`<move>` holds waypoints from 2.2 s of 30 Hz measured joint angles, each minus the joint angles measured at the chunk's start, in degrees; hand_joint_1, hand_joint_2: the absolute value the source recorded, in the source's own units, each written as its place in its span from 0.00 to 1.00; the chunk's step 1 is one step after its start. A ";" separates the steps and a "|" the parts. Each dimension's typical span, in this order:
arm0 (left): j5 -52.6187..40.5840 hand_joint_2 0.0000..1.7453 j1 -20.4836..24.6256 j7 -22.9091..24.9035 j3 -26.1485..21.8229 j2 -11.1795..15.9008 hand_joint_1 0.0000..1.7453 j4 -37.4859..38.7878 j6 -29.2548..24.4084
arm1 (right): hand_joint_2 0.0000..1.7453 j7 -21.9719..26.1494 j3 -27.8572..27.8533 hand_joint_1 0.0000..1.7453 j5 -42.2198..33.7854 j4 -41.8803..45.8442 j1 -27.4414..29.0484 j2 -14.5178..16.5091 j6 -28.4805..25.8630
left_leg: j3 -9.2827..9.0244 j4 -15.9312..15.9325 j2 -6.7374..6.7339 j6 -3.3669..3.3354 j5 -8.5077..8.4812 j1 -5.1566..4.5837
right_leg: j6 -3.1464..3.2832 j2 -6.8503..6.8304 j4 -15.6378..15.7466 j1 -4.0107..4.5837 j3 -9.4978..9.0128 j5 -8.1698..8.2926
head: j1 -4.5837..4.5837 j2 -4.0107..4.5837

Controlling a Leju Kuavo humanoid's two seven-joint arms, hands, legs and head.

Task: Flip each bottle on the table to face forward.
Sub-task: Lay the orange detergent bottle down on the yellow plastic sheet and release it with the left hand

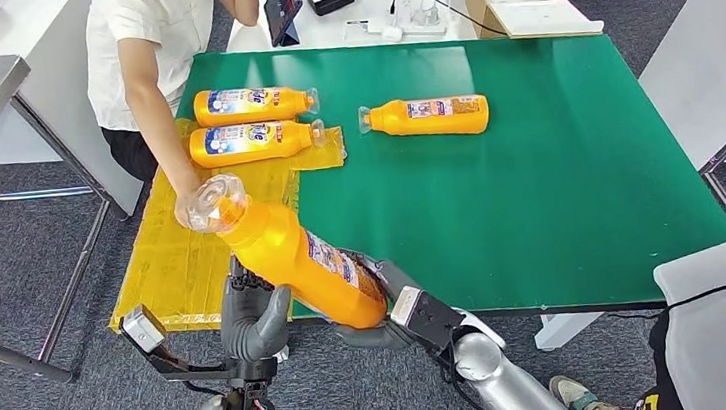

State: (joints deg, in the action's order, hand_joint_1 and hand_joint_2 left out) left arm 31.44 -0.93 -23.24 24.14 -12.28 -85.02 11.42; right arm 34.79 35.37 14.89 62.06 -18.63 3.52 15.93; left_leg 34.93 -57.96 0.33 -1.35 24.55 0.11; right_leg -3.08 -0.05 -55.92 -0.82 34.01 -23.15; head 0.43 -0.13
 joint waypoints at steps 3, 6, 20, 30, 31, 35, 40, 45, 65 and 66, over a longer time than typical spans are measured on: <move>-1.72 1.00 0.22 -1.71 0.27 0.03 0.00 -0.01 0.15 | 1.00 -0.57 0.90 1.00 -0.05 -0.86 -0.58 0.16 0.52 | 0.00 0.00 0.00 0.00 0.00 0.00 | 0.00 0.00 0.00 0.00 0.00 0.00 | -0.01 0.00; -2.63 1.00 0.25 -2.86 0.57 0.11 0.00 -0.03 1.09 | 1.00 -0.91 1.67 1.00 -0.38 -1.91 -1.17 0.18 0.92 | 0.00 0.00 0.01 0.00 0.00 0.00 | 0.00 0.00 0.00 0.00 0.00 0.00 | -0.01 0.00; -7.43 1.00 1.16 -4.80 0.86 0.81 0.00 0.94 3.33 | 1.00 -2.12 3.49 1.00 -1.51 -4.94 -3.74 0.13 3.03 | 0.00 0.00 0.00 0.00 0.00 0.00 | 0.00 0.00 0.00 0.00 0.00 0.00 | 0.00 0.00; -7.32 1.00 3.18 -1.05 1.01 2.05 0.46 4.34 7.98 | 1.00 -2.17 4.53 1.00 -0.78 -6.71 -4.93 -0.38 3.62 | 0.00 0.00 0.01 0.00 -0.01 0.00 | 0.00 0.00 0.00 0.00 -0.01 0.00 | -0.01 0.00; -7.92 1.00 3.66 -0.02 1.05 2.32 0.70 5.25 8.03 | 1.00 -2.23 4.64 1.00 -0.35 -6.96 -5.00 -0.55 3.48 | 0.00 0.00 0.01 0.00 -0.01 0.00 | 0.00 -0.01 0.00 0.00 -0.01 0.00 | -0.01 0.00; -9.04 1.00 5.48 2.68 1.32 2.96 1.00 9.37 8.14 | 1.00 -2.48 5.27 1.00 1.25 -8.06 -5.38 -1.18 3.15 | 0.00 0.00 0.01 -0.01 -0.02 0.00 | -0.01 0.00 -0.01 0.00 -0.02 0.02 | -0.01 0.00; -9.08 1.00 7.06 2.97 2.04 3.50 1.00 12.60 9.15 | 1.00 -2.84 6.31 1.00 2.19 -9.37 -6.42 -1.60 3.19 | 0.00 0.00 0.01 -0.01 -0.02 0.00 | -0.01 0.00 -0.02 0.00 -0.02 0.02 | -0.01 0.00; -9.83 1.00 7.81 3.08 2.46 3.98 1.00 13.76 9.93 | 1.00 -2.86 7.09 1.00 2.22 -10.09 -7.12 -1.91 3.66 | 0.01 0.00 0.01 -0.01 -0.02 0.00 | -0.01 -0.01 -0.02 0.00 -0.01 0.01 | -0.02 0.00; -23.20 1.00 6.24 1.50 3.10 5.17 1.00 11.93 -3.26 | 1.00 1.44 5.77 0.00 6.78 -5.25 -1.37 -1.61 -11.12 | 0.07 0.00 0.03 0.00 -0.01 0.01 | 0.00 -0.01 -0.02 0.00 0.05 -0.01 | -0.01 0.00; -27.87 1.00 5.69 0.96 2.97 5.21 1.00 10.80 -7.48 | 1.00 2.15 4.97 0.00 8.12 -2.72 0.38 -1.63 -14.27 | 0.09 0.00 0.01 0.01 0.00 0.01 | 0.01 0.00 -0.02 0.00 0.08 -0.01 | -0.02 0.00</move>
State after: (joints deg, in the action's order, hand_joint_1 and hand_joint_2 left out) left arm 3.57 4.76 -22.27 27.11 -7.07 -74.22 3.94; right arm 36.94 40.34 23.00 59.35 -18.25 1.89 1.67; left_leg 35.02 -57.96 0.34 -1.34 24.55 0.11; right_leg -3.08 -0.06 -55.94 -0.81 34.09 -23.15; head 0.42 -0.13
